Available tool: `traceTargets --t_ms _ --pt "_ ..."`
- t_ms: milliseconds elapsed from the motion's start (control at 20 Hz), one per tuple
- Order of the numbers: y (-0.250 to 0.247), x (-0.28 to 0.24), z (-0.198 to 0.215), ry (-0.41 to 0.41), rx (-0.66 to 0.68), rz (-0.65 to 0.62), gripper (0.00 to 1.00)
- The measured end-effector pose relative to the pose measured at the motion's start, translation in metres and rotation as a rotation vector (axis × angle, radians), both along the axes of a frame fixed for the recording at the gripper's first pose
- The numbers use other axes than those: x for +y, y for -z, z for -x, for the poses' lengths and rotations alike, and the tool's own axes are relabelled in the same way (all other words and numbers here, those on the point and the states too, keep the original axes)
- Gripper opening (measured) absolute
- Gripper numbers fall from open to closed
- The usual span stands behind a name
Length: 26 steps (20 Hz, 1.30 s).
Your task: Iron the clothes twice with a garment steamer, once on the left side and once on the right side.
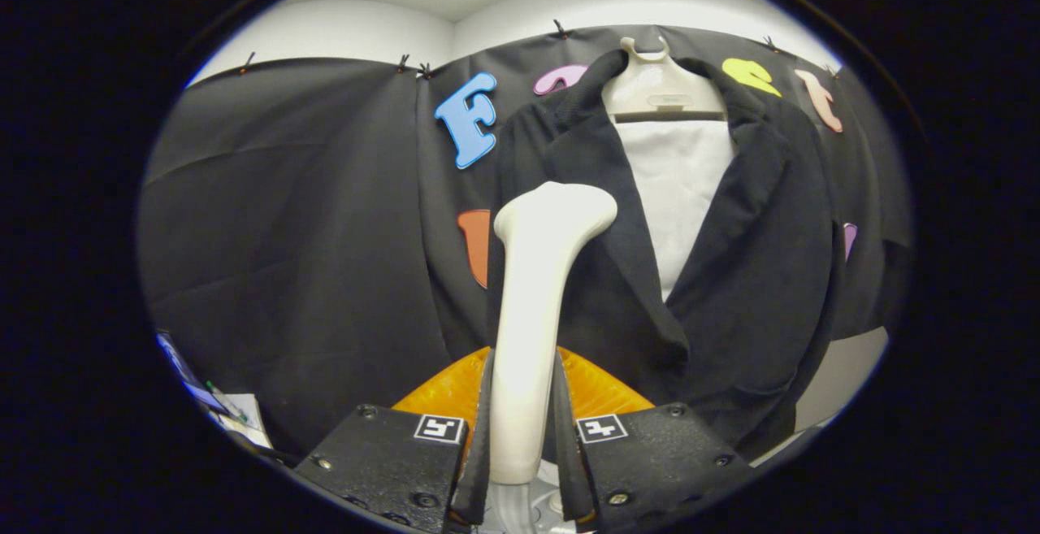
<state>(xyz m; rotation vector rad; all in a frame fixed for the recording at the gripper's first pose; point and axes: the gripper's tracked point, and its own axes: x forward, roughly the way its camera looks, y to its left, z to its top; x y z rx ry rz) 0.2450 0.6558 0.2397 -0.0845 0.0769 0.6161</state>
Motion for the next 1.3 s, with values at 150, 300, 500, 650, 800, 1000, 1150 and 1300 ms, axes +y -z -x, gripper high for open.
traceTargets --t_ms 150,300,500,650,800,1000,1150,1300 --pt "0.021 -0.005 0.002 0.0 0.031 0.016 0.37" --pt "0.044 -0.011 0.004 0.006 0.064 0.028 0.37" --pt "0.069 -0.017 0.004 0.015 0.113 0.036 0.37" --pt "0.088 -0.023 0.009 0.028 0.14 0.044 0.37" --pt "0.105 -0.029 0.008 0.04 0.167 0.05 0.37" --pt "0.131 -0.037 0.007 0.058 0.214 0.057 0.37" --pt "0.153 -0.044 0.009 0.068 0.244 0.07 0.37" --pt "0.175 -0.052 0.009 0.079 0.273 0.087 0.37"
